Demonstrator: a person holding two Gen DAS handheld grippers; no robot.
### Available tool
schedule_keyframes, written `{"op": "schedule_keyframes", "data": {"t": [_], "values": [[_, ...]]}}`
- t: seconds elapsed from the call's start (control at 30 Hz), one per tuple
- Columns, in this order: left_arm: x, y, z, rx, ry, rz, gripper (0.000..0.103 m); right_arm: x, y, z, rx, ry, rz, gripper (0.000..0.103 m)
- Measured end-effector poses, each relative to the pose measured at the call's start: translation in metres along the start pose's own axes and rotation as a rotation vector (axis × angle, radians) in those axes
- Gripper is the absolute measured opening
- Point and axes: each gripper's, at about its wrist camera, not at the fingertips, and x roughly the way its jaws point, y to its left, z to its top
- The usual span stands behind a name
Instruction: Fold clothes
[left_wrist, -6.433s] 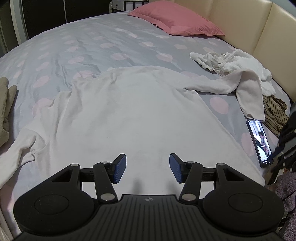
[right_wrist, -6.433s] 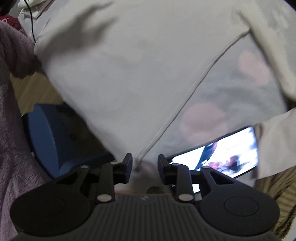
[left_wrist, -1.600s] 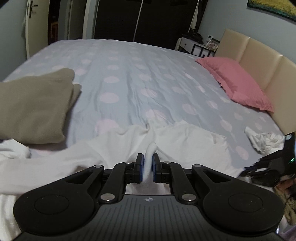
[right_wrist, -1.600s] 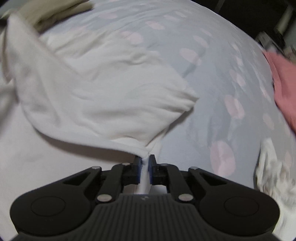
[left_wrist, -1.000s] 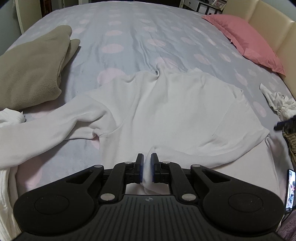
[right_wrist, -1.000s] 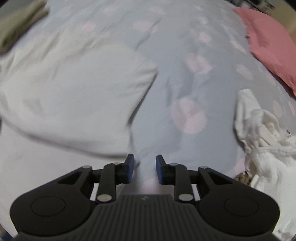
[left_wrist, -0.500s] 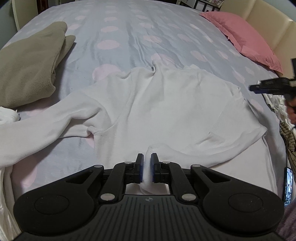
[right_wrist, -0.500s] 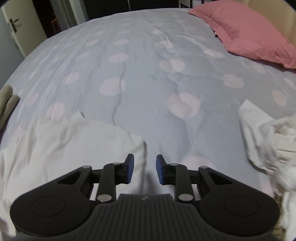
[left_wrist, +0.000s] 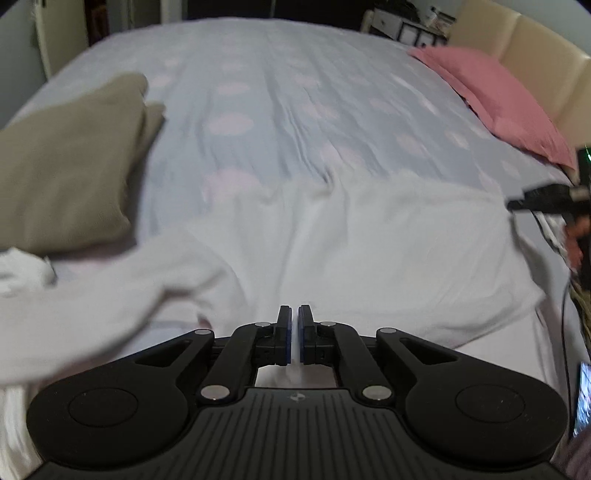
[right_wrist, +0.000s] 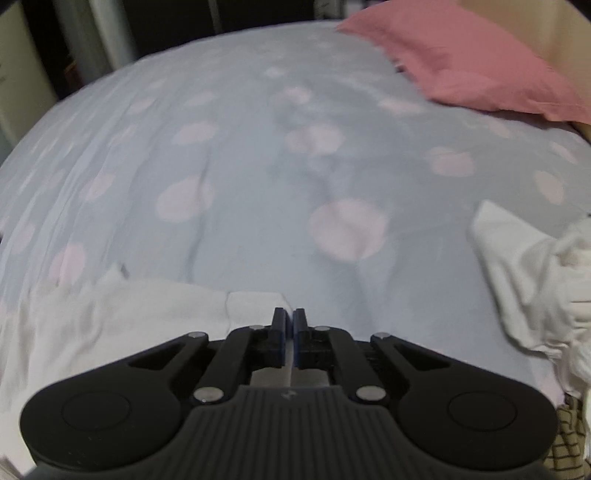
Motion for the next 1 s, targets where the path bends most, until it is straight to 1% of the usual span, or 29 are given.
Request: {"op": "schedule_keyframes", "data": {"t": [0.07, 0.1, 0.13, 0.17, 0.2, 0.3, 0.33, 0.37, 0.4, 0.43, 0.5, 0.6, 0.73, 0.8, 0.97, 1.0], "values": [[0.004, 0.001, 0.003, 0.001, -0.033, 0.059, 0.003, 0.000, -0.002, -0.001, 0.001, -0.005, -0.018, 0.004], [0.007, 0.002, 0.005, 0.000, -0.042, 0.087, 0.005, 0.001, -0.004, -0.002, 0.002, -0.007, -0.027, 0.004], [0.009, 0.004, 0.005, -0.005, -0.033, 0.109, 0.007, 0.001, -0.004, -0.002, 0.000, -0.007, -0.034, 0.004], [0.011, 0.007, 0.006, -0.016, -0.019, 0.121, 0.014, 0.001, -0.003, -0.003, -0.006, -0.006, -0.038, 0.004], [0.010, 0.010, 0.006, -0.029, -0.010, 0.126, 0.019, 0.000, -0.002, -0.003, -0.015, -0.005, -0.040, 0.004], [0.007, 0.016, 0.000, -0.050, 0.015, 0.114, 0.024, 0.002, 0.000, -0.004, -0.046, 0.001, -0.049, 0.005], [0.005, 0.015, -0.002, -0.044, 0.019, 0.103, 0.027, 0.002, 0.000, -0.004, -0.060, -0.001, -0.055, 0.008], [0.002, 0.012, -0.006, -0.028, 0.019, 0.091, 0.033, 0.001, 0.001, -0.004, -0.076, -0.006, -0.065, 0.010], [0.001, 0.008, -0.011, -0.005, 0.019, 0.079, 0.043, -0.001, 0.001, -0.005, -0.083, -0.009, -0.069, 0.010], [0.001, 0.000, -0.016, 0.031, 0.020, 0.068, 0.046, -0.003, 0.000, -0.005, -0.078, -0.008, -0.065, 0.010], [0.001, -0.016, -0.026, 0.103, 0.022, 0.046, 0.046, -0.007, -0.003, -0.006, -0.065, 0.003, -0.049, 0.011], [0.002, -0.039, -0.041, 0.211, 0.025, 0.013, 0.046, -0.017, -0.003, -0.011, -0.096, 0.011, -0.047, 0.013], [0.015, -0.068, -0.061, 0.344, 0.052, -0.011, 0.046, -0.034, -0.005, -0.019, -0.163, 0.008, -0.066, 0.021], [0.025, -0.074, -0.068, 0.377, 0.064, 0.009, 0.047, -0.043, -0.011, -0.022, -0.169, 0.007, -0.065, 0.022], [0.037, -0.070, -0.069, 0.377, 0.079, 0.043, 0.047, -0.065, -0.026, -0.031, -0.178, 0.011, -0.064, 0.027], [0.039, -0.070, -0.069, 0.376, 0.083, 0.050, 0.041, -0.068, -0.029, -0.033, -0.180, 0.020, -0.057, 0.027]]}}
